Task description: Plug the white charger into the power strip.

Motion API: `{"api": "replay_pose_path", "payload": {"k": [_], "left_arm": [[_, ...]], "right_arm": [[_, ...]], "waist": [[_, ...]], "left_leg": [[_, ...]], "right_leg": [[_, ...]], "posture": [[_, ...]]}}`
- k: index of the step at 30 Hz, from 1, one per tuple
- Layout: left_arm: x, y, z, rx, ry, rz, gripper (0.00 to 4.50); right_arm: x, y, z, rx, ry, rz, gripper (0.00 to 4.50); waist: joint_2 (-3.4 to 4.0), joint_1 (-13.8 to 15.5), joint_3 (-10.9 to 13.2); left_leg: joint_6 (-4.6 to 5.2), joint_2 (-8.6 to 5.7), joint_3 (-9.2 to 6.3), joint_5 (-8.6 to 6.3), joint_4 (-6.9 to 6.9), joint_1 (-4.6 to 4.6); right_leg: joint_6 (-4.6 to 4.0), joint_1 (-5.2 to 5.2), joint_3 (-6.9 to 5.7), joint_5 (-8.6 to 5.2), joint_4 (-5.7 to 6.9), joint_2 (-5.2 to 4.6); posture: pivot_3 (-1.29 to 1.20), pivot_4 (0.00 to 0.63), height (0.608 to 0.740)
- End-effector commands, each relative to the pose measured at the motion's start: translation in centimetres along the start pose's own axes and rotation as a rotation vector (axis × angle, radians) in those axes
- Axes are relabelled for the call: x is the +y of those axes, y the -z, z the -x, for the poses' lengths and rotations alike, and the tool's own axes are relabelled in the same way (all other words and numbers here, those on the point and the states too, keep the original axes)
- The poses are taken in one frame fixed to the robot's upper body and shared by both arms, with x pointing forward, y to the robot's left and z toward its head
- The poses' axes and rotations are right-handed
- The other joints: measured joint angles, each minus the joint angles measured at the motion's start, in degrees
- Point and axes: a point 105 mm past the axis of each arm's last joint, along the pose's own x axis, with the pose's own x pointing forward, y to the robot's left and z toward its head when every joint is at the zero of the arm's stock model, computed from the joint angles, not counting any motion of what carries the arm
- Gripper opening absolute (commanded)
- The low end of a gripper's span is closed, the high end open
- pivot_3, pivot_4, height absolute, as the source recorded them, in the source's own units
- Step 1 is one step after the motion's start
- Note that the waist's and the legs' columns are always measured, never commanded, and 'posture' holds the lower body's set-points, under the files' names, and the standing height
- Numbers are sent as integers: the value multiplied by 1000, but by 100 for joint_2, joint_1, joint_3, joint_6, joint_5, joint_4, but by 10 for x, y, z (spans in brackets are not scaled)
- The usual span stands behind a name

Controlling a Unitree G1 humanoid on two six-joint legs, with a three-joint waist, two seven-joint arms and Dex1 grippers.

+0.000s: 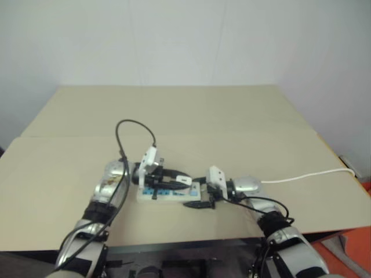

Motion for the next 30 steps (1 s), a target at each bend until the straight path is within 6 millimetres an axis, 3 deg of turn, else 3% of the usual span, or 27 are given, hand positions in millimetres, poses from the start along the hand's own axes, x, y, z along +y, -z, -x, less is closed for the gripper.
{"api": "replay_pose_path", "payload": {"k": [1, 30], "left_arm": [[0, 0, 1, -30, -13, -28, 1009], [-5, 24, 19, 55, -36, 6, 1009]], "right_arm": [[9, 17, 0, 59, -25, -61, 3420], [6, 16, 1, 63, -24, -70, 3420]], "waist": [[0, 4, 0], [2, 2, -1]], "left_leg": [[0, 0, 0, 0, 0, 0], [0, 1, -1, 0, -7, 0]], "right_leg": [[0, 0, 0, 0, 0, 0], [-3, -2, -1, -2, -3, -1]], "posture": [[0, 150, 740], [0, 150, 740]]}}
